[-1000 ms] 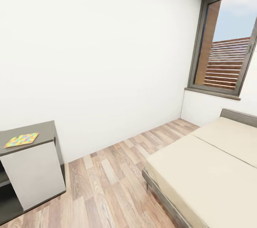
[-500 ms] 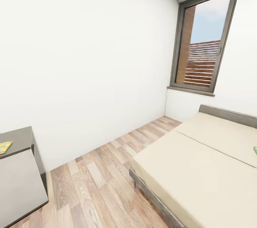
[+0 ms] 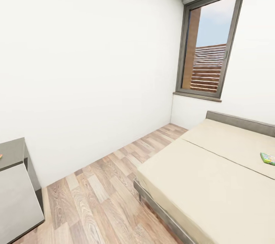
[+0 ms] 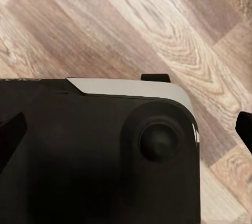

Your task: Put all the toys in the child's room - the three board games (two on the bed and one on the table), the two jigsaw puzzles on the table, and the tennis ball on the table - inside the toy box on the table in the child's room.

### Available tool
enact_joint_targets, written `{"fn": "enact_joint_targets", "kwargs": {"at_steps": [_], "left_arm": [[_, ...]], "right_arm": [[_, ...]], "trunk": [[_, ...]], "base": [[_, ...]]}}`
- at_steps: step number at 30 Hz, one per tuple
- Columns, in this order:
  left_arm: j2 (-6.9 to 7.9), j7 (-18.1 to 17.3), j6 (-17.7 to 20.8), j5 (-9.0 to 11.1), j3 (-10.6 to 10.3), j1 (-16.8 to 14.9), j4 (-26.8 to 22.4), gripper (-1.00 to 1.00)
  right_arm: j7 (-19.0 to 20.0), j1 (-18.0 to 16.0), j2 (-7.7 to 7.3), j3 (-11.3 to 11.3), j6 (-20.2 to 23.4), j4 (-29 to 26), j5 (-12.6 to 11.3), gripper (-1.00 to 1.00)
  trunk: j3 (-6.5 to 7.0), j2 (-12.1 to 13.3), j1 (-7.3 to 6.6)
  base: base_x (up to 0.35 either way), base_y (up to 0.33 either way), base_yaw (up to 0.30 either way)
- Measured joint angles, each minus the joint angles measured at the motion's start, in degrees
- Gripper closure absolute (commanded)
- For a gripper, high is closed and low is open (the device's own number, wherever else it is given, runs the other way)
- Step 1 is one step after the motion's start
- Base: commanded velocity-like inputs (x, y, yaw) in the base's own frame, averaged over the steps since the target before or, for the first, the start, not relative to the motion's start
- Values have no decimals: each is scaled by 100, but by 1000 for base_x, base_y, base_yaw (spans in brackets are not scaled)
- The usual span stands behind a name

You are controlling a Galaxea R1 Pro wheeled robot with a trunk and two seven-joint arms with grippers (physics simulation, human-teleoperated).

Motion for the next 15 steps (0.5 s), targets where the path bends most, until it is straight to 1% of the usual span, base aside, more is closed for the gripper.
{"fn": "enact_joint_targets", "kwargs": {"at_steps": [15], "left_arm": [[30, -4, 24, -1, -10, 0, 42, -100]], "right_arm": [[2, 0, 5, 7, -1, 0, 22, -100]], "trunk": [[0, 0, 0]], "base": [[-48, 14, -1]]}}
